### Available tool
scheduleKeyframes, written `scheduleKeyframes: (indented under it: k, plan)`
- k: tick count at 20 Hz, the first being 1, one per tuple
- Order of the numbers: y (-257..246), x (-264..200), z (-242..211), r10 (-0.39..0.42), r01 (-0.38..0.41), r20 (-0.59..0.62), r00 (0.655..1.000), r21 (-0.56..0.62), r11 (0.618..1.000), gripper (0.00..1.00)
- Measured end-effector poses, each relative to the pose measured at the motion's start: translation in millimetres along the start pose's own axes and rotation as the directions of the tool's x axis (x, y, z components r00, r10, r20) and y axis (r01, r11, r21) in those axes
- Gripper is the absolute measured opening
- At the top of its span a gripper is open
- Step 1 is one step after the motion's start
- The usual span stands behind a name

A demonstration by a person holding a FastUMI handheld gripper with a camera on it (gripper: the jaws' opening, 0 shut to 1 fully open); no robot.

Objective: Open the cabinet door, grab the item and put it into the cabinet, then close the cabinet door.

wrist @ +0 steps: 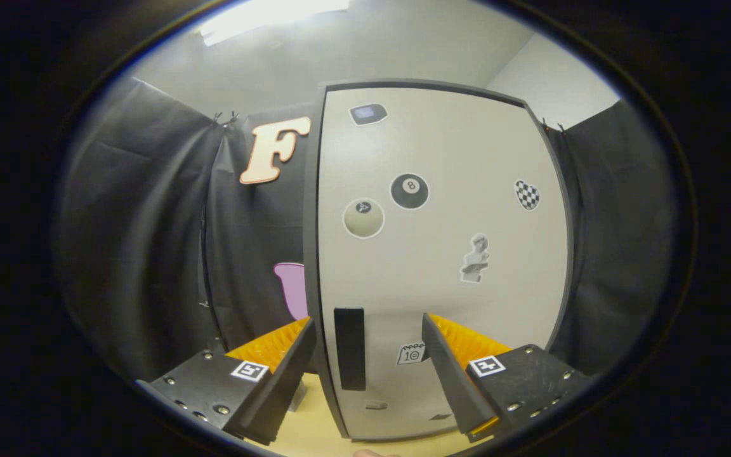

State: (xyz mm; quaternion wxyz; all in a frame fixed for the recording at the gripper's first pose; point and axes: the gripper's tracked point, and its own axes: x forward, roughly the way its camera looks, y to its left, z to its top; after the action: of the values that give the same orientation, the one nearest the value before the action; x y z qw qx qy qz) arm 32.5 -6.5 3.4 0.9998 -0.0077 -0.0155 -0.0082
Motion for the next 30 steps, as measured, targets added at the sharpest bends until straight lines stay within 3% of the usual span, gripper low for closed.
scheduleKeyframes:
  k: [15, 18, 20, 24, 28, 30]
  plan:
    - [12, 57, -49, 0.019, -0.025, -0.104, 0.994, -0.063, 0.998, 0.99]
    - [8, 58, -50, -0.035, 0.025, -0.074, 0.997, -0.129, 0.991, 0.99]
    - [4, 61, -51, -0.049, 0.039, -0.059, 0.997, -0.154, 0.987, 0.78]
    - [20, 62, -58, 0.0, -0.011, -0.088, 0.996, -0.116, 0.993, 0.65]
    - [20, 60, -59, -0.046, 0.038, -0.12, 0.992, -0.07, 0.997, 0.21]
    - [20, 57, -59, -0.05, 0.04, -0.132, 0.99, -0.073, 0.997, 0.21]
